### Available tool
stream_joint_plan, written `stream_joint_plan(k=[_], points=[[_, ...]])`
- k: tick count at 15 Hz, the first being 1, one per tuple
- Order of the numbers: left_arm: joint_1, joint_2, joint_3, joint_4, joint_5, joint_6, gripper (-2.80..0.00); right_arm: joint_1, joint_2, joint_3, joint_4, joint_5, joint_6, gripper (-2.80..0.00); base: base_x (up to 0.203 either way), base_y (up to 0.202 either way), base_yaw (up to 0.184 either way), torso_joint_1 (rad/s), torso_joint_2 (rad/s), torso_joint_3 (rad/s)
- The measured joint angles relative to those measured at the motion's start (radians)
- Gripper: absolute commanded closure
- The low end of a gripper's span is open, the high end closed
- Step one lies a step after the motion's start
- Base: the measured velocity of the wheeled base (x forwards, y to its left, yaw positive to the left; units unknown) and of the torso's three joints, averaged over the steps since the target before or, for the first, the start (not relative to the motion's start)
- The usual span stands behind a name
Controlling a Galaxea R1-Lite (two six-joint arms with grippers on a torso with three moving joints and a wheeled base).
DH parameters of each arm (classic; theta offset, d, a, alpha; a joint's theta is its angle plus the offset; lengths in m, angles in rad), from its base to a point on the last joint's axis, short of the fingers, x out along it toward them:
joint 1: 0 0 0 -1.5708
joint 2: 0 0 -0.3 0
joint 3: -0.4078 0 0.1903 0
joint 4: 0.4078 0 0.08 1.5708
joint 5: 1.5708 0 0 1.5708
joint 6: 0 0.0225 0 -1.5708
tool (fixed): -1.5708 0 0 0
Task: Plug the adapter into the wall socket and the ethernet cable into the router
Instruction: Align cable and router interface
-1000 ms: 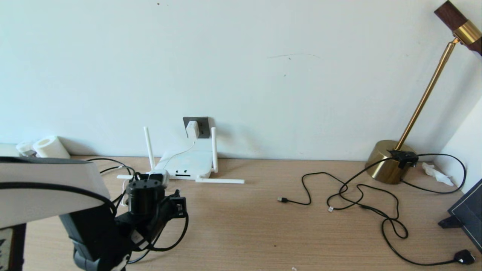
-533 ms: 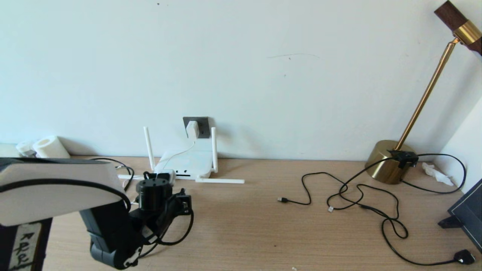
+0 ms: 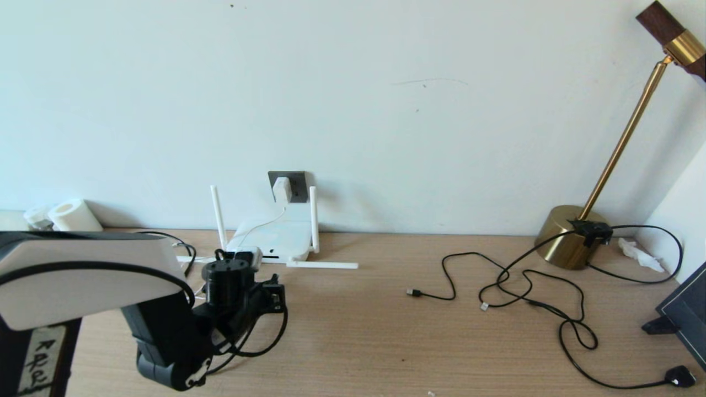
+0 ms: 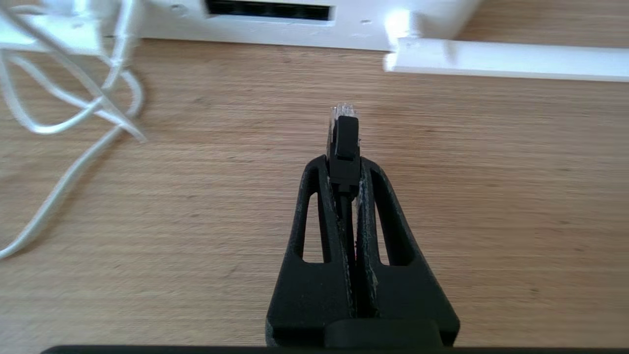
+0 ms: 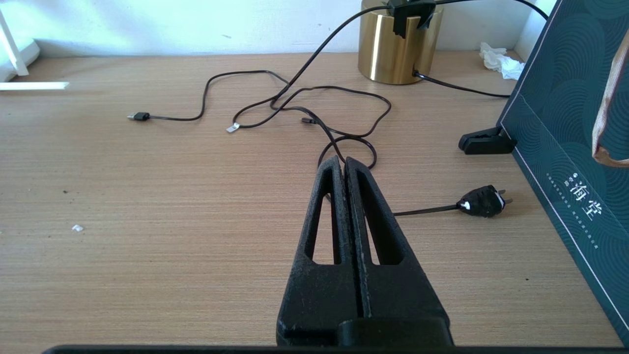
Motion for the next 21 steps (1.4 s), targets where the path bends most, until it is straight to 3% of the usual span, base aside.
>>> stream_joint_plan(k=[4, 17, 21], points=[[0.025, -0.005, 0.009, -0.001, -0.069, -0.003, 0.0, 0.0, 0.0, 0.0, 0.0, 0.0, 0.0, 0.0, 0.0, 0.0, 0.0, 0.0, 0.0, 0.0], [0.094, -0.019, 0.009, -0.003, -0.161, -0.006, 0.0, 0.0, 0.0, 0.0, 0.0, 0.0, 0.0, 0.0, 0.0, 0.0, 0.0, 0.0, 0.0, 0.0], [0.099, -0.031, 0.011, -0.003, -0.223, -0.039, 0.0, 0.0, 0.0, 0.0, 0.0, 0.0, 0.0, 0.0, 0.0, 0.0, 0.0, 0.0, 0.0, 0.0]])
